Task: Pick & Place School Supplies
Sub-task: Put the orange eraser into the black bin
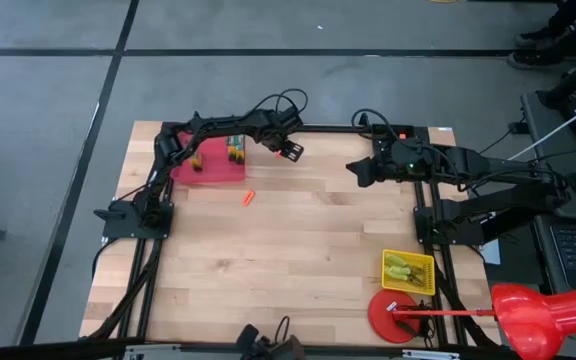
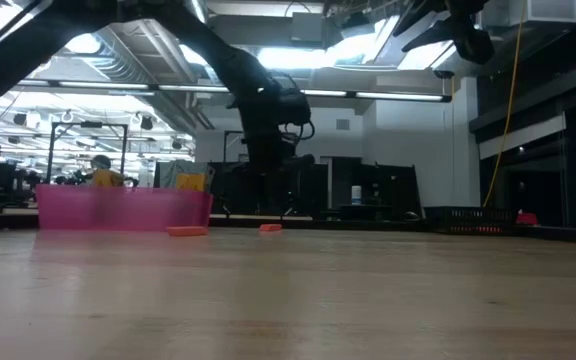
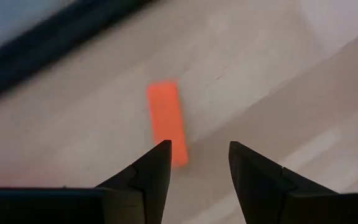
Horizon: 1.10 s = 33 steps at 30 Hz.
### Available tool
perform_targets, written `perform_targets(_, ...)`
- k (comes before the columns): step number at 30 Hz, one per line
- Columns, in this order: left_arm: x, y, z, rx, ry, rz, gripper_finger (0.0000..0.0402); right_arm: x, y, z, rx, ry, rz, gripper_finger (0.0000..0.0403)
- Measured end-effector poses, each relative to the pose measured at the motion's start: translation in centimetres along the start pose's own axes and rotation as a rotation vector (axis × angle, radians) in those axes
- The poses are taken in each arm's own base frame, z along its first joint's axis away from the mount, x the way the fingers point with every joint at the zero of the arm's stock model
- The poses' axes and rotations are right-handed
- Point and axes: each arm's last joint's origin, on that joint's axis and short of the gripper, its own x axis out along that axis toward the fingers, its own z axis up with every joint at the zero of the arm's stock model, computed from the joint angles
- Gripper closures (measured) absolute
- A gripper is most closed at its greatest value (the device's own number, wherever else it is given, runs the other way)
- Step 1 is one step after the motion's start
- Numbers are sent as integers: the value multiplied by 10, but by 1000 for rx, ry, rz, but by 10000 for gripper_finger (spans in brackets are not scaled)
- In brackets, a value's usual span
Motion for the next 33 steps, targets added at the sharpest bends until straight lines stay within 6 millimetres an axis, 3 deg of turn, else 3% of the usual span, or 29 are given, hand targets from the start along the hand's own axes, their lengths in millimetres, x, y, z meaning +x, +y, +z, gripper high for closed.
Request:
perform_targets(15, 13, 14, 1, -47, 70, -34, 244, -2, 5, -7, -8, -13, 1, 278)
perform_targets(33, 31, 15, -5, -36, 124, -21, 244, -5, 9, -13, -4, -14, 10, 278)
